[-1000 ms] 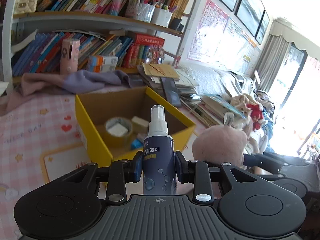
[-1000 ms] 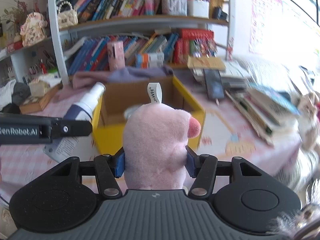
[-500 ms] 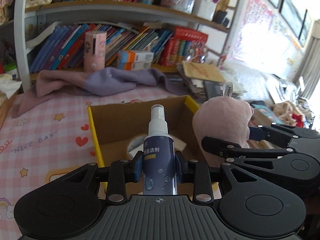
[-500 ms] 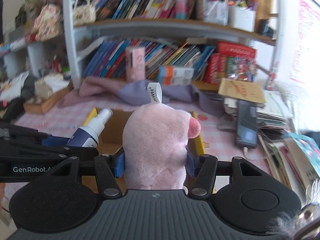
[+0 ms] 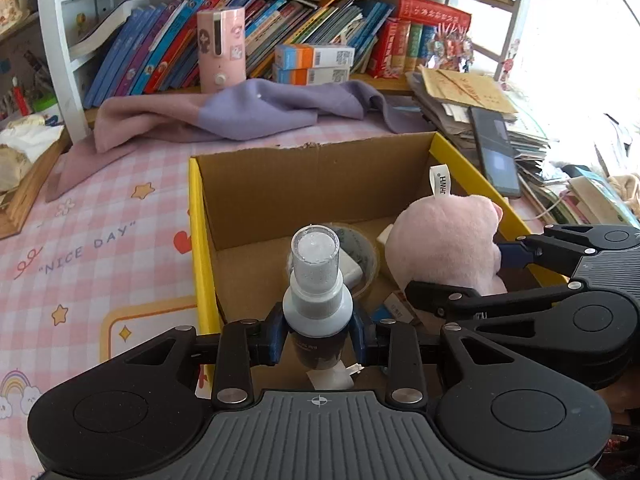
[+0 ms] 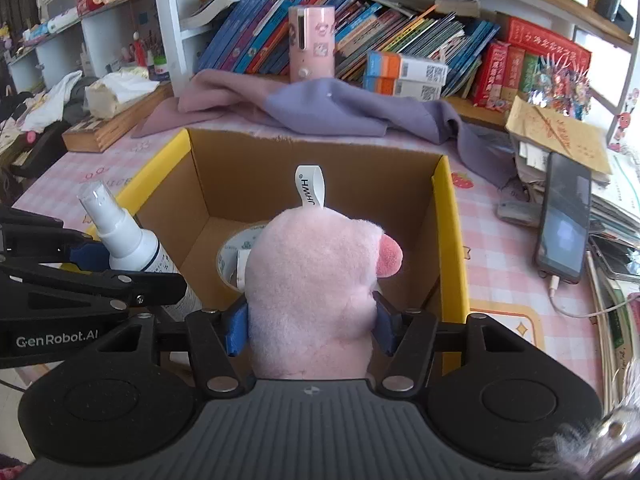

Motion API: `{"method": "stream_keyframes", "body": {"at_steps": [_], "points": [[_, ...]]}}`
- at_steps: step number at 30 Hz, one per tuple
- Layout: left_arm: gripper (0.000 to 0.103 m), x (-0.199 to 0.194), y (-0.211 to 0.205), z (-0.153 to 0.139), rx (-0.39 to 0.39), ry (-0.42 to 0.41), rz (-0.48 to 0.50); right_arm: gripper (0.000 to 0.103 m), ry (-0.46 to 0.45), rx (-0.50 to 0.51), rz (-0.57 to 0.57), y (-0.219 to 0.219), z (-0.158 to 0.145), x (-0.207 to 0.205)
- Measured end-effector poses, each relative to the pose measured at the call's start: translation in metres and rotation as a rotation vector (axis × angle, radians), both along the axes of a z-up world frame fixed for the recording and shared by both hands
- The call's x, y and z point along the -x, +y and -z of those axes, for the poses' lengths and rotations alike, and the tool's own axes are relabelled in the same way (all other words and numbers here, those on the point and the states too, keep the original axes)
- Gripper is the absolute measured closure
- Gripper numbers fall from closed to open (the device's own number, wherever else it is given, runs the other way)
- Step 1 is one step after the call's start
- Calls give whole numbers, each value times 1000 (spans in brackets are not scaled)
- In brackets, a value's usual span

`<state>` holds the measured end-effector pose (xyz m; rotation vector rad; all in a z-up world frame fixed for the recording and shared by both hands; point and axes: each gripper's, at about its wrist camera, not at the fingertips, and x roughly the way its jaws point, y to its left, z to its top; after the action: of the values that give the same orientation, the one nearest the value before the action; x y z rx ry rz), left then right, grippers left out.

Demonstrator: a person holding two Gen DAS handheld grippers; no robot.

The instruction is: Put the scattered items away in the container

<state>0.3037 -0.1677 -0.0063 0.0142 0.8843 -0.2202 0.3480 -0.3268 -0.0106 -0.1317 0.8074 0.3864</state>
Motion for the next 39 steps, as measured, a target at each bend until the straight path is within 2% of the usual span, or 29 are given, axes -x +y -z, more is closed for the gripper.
{"method": "stream_keyframes", "body": {"at_steps": [5,7,9,12,17,26,34,39], "points": [[72,-2,0,4,-5,16,-26,44,-4,11,-22,1,3,-2],[70,-2,1,1,-5,-3,-40,41,-3,4,-24,1,3,-2],[51,0,1,-4,-12,-39,-57,40,-2,-8,-15,-2,3,-3],[31,6,4,-13,-3,-102,-82,40,-4,-34,3,-8,1,-4],[30,18,2,-26,31,-171,-84,40,-61,-63,5,-12,-11,3],[22,50,10,-51,54,-304,-140,40,-154,-96,5,-13,-34,25],[14,82,31,-53,49,-329,-238,39,-222,-81,57,-13,-49,55],[13,97,41,-50,77,-315,-225,38,-228,-70,100,-12,-53,80]]}}
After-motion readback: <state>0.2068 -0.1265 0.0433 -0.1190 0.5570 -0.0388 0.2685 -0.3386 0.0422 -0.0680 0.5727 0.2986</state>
